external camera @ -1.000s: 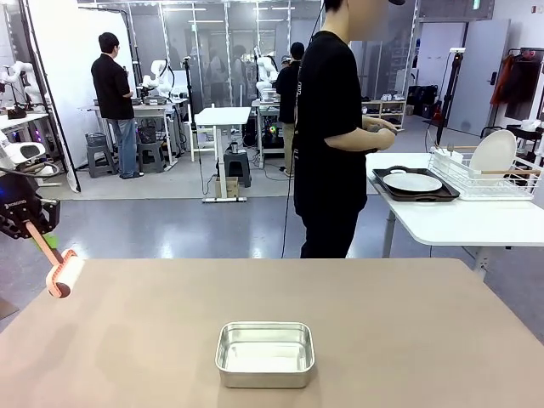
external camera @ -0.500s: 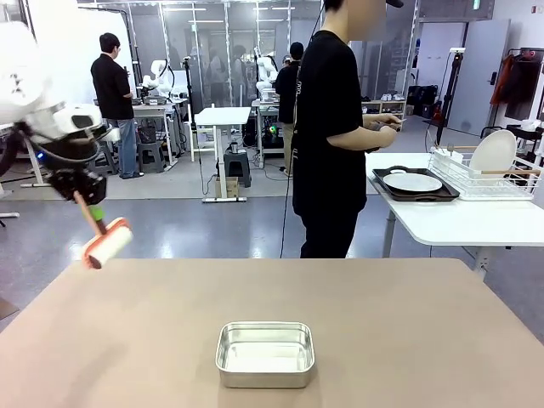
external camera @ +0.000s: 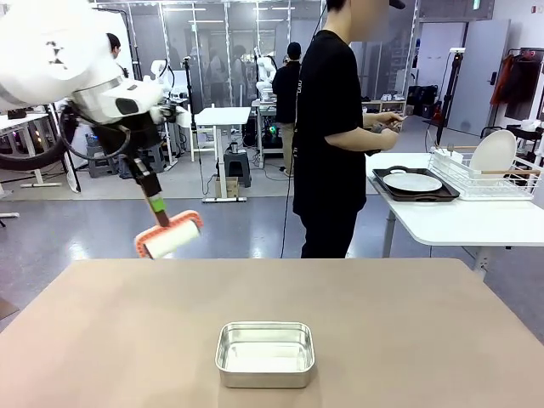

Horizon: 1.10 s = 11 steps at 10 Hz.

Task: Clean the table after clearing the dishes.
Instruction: Place the Lint Roller back on top of the Airtight Container.

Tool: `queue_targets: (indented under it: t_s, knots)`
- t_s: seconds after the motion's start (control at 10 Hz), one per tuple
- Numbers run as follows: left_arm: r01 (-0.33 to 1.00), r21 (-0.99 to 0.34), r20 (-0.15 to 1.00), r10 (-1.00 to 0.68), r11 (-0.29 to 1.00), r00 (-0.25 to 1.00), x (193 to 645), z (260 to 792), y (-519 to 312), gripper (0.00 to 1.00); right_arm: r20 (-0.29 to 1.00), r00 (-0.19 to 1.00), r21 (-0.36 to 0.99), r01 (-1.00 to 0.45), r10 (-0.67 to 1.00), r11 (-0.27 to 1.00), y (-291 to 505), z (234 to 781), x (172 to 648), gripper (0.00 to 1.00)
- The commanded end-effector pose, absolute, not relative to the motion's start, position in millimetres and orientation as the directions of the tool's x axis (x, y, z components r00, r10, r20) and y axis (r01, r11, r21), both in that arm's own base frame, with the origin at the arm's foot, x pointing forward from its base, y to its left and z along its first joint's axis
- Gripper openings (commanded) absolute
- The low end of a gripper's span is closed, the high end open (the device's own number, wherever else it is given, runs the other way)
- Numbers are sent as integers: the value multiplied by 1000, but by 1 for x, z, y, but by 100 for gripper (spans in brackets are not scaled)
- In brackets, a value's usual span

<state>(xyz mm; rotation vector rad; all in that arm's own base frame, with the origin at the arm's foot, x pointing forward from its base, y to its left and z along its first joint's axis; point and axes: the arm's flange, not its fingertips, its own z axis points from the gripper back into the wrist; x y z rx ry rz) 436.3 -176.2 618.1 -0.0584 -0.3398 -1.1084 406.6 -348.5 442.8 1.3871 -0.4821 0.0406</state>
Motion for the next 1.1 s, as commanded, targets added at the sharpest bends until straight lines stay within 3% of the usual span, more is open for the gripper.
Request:
queue_targets:
  t_s: [0.0,0.3,0.5,1.0]
  knots:
    - [961,156,263,-947,229,183,428,626,-205,21,359,900,926,-312,-248,211,-345,444,402,100]
    - [986,159,183,-980,-51,-80,391,611,-276,21,359,900,926,-312,-248,211,-345,444,402,100]
    - [981,128,162,-972,-148,-168,379,585,-307,21,359,900,926,-312,-248,211,-345,444,402,100]
    - [993,68,111,-988,-97,-105,379,539,-357,21,359,900,926,-312,-248,211,-345,444,402,100]
